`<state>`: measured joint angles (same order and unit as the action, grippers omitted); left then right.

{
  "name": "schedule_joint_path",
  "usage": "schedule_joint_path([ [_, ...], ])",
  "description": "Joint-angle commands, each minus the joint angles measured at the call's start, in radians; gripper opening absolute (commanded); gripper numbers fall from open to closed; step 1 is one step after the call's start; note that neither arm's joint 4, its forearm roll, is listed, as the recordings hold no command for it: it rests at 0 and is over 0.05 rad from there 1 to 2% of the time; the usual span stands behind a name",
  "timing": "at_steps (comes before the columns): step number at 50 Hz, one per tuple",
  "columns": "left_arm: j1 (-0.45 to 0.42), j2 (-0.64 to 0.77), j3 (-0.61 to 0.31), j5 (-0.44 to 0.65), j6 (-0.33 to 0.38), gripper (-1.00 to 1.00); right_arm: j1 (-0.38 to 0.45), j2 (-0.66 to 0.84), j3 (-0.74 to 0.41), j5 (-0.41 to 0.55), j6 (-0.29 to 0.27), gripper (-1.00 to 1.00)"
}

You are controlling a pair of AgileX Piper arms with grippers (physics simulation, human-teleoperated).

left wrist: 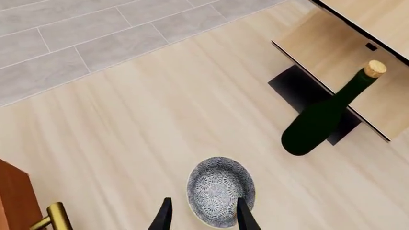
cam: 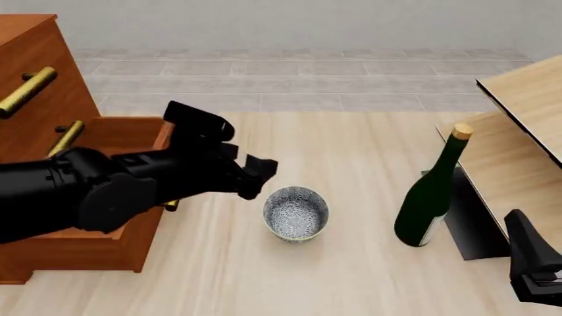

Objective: Put the bowl on top of the cabinet.

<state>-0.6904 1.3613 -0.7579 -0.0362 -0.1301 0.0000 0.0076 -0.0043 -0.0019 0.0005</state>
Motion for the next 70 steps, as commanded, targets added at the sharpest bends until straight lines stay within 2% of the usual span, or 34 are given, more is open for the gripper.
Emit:
schedule_joint_path([
  [1,-0.008,0.03,0.001,-0.026,-0.006,1.0,0.0,0.0,0.0,0.0,0.0,1.0],
  [26,0.03,0.17,-0.008,-0.106,-0.016,1.0,0.005,-0.003,-0.028,0.032,0.0,1.0],
  [70,0.022,0.327,-0.015,-0.217,-0.016,1.0,0.005,-0.004,-0.031,0.035,0.001,1.0],
])
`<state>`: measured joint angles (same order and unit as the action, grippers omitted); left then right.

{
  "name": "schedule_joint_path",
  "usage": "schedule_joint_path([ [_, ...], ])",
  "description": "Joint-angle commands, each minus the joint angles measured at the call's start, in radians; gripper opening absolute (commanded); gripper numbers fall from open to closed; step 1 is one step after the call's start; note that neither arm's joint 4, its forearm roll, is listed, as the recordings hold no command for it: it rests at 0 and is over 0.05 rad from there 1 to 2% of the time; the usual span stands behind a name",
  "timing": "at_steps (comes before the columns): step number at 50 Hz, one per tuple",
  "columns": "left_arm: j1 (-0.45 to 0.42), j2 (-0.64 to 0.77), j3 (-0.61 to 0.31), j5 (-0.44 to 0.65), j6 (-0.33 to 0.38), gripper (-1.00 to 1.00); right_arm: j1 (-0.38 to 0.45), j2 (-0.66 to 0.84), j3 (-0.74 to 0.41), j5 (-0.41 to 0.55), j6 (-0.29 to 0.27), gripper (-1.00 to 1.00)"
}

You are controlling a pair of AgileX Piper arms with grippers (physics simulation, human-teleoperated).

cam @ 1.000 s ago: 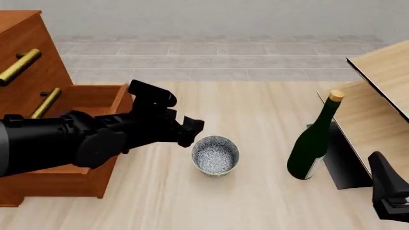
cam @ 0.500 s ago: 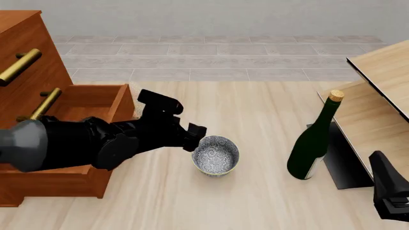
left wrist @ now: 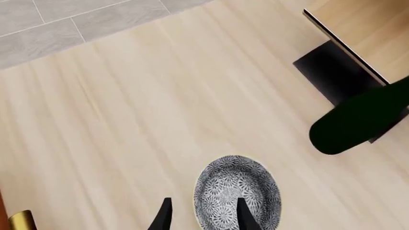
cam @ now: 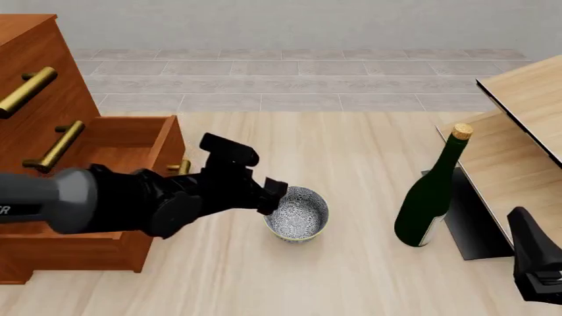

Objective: Put the bowl on top of the cabinet.

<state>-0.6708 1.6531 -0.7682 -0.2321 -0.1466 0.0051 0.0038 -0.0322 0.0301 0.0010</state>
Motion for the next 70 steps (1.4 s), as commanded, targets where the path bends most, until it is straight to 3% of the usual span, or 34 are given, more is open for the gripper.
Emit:
schedule_joint_path([
  [1,0.003,0.039,-0.006,-0.023,-0.001,1.0,0.0,0.001,-0.002,0.001,0.0,1.0],
  [22,0.025,0.133,-0.035,-0.057,0.013,1.0,0.0,0.003,0.003,-0.006,0.0,1.0],
  [70,0.015,0.202,-0.037,-0.099,0.022,1.0,0.0,0.003,0.003,-0.006,0.0,1.0],
])
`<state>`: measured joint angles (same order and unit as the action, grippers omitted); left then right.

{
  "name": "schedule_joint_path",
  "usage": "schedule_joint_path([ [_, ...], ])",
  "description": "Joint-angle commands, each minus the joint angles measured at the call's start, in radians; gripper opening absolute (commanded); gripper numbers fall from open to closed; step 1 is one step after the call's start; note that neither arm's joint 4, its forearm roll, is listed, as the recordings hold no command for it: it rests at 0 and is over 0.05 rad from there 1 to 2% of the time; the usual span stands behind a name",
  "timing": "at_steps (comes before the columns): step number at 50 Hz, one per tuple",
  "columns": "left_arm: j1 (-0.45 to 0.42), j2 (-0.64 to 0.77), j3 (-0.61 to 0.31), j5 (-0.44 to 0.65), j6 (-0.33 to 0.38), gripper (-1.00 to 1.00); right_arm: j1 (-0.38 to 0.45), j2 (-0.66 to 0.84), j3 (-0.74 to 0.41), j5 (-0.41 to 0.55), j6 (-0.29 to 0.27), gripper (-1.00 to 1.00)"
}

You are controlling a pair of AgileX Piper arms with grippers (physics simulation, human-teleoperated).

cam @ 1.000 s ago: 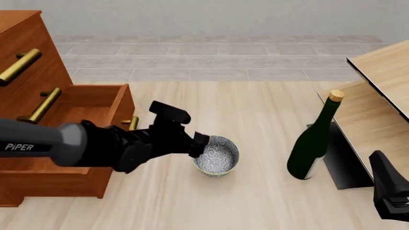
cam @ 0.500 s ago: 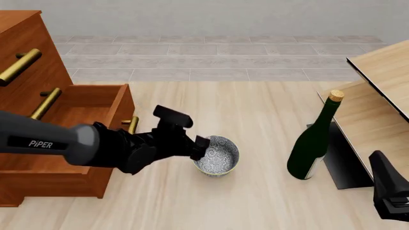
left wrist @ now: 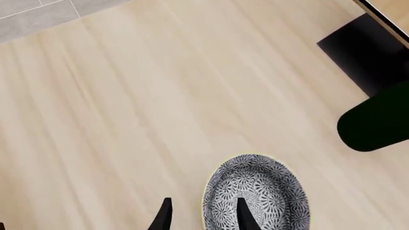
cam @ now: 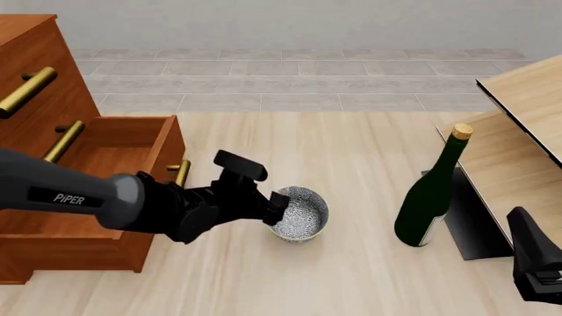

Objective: Put the bowl on top of the cabinet.

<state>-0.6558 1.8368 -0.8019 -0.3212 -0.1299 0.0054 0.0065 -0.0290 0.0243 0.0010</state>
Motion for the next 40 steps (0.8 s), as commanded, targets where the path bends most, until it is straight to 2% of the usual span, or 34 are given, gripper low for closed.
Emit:
schedule_joint_path([
  [1,-0.001,0.019,-0.004,-0.01,0.005,1.0,0.0,0.0,0.0,0.0,0.0,1.0],
  [40,-0.01,0.075,-0.007,-0.042,0.002,1.0,0.0,0.0,0.0,0.0,0.0,1.0],
])
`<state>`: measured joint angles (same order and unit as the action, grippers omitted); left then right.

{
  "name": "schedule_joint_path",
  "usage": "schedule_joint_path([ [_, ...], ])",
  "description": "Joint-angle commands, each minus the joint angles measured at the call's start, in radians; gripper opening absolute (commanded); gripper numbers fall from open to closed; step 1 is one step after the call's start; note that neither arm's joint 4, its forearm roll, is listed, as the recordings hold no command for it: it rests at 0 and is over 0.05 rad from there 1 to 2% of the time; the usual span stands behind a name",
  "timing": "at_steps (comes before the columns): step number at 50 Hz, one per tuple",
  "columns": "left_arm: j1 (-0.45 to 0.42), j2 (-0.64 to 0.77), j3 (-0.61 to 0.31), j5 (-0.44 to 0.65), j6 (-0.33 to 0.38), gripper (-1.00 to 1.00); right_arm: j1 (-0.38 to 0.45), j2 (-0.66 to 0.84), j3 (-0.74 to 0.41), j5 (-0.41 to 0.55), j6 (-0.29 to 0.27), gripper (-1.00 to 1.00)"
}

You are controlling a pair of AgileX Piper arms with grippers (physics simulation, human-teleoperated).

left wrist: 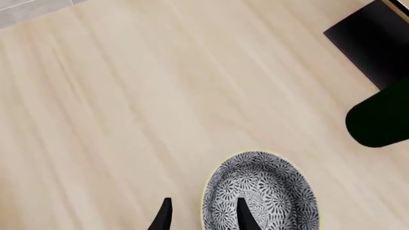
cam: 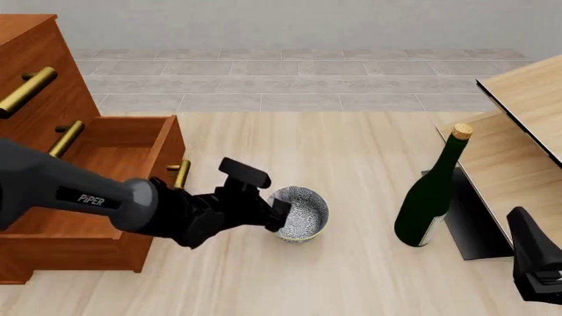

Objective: Put the bowl on top of the cabinet.

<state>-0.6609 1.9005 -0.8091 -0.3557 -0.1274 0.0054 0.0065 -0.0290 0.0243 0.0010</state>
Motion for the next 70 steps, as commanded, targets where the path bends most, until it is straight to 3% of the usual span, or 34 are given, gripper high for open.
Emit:
schedule_joint_path([
  [1,-0.005,0.011,0.0,-0.007,0.0,1.0,0.0,0.0,0.0,0.0,0.0,1.0],
  [34,-0.002,0.085,-0.032,-0.037,0.019,1.0,0.0,0.0,0.0,0.0,0.0,1.0],
  [35,0.039,0.07,-0.027,-0.061,0.074,-1.0,0.0,0.0,0.0,0.0,0.0,1.0],
  [36,-0.019,0.065,-0.01,-0.052,0.037,-1.0,0.0,0.0,0.0,0.0,0.0,1.0],
  [37,-0.019,0.064,-0.01,-0.052,0.037,-1.0,0.0,0.0,0.0,0.0,0.0,1.0],
  [50,0.08,-0.056,-0.006,-0.027,0.056,-1.0,0.0,0.0,0.0,0.0,0.0,1.0],
  [70,0.082,-0.328,0.056,0.049,0.023,-1.0,0.0,0.0,0.0,0.0,0.0,1.0],
])
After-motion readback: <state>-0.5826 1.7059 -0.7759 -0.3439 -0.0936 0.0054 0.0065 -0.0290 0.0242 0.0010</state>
